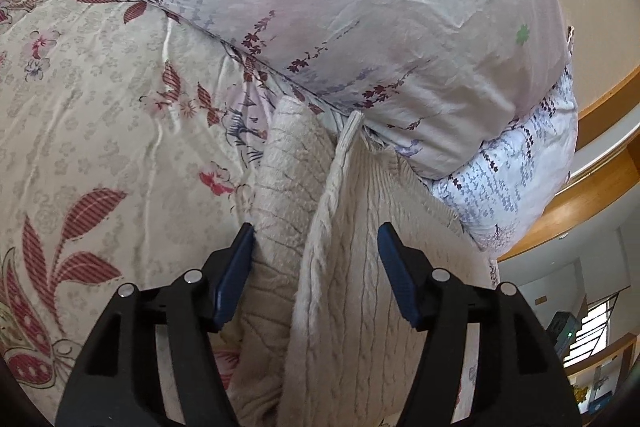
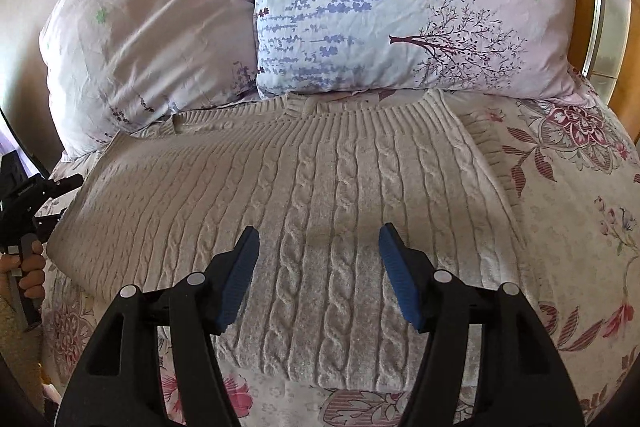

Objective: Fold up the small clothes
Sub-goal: 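Grasp the folded sweater edge with the left tool and lift it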

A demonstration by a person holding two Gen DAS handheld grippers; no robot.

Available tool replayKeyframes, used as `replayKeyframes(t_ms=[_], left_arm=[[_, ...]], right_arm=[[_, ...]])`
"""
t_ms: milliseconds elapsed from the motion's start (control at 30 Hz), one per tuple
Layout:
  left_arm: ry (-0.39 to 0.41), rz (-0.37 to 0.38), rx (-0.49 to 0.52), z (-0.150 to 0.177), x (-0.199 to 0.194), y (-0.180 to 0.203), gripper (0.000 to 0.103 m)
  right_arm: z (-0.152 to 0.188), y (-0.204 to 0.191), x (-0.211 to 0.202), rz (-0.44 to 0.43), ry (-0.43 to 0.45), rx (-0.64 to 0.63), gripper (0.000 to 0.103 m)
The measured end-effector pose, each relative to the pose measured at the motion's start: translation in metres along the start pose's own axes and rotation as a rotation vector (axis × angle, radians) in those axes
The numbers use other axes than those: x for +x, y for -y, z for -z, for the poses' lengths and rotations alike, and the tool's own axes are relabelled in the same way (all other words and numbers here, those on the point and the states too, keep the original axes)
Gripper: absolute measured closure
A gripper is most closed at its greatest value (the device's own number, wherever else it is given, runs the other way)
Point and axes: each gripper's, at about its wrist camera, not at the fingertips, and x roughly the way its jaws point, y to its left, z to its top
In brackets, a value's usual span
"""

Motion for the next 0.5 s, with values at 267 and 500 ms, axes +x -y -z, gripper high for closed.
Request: replayKeyframes(t_ms=[267, 500], left_arm=[[-0.026, 0.061, -0.104, 0.0, 0.01, -0.01, 0.066], [-0.02, 0.094, -0.146, 0.002, 0.011, -0.004, 0.081]], right_arm=[[0.001, -0.001, 0.001, -0.019, -0.001, -0.002, 0.038], [0.002, -0.004, -0.002, -0.038, 0.005, -0.013, 0.038]])
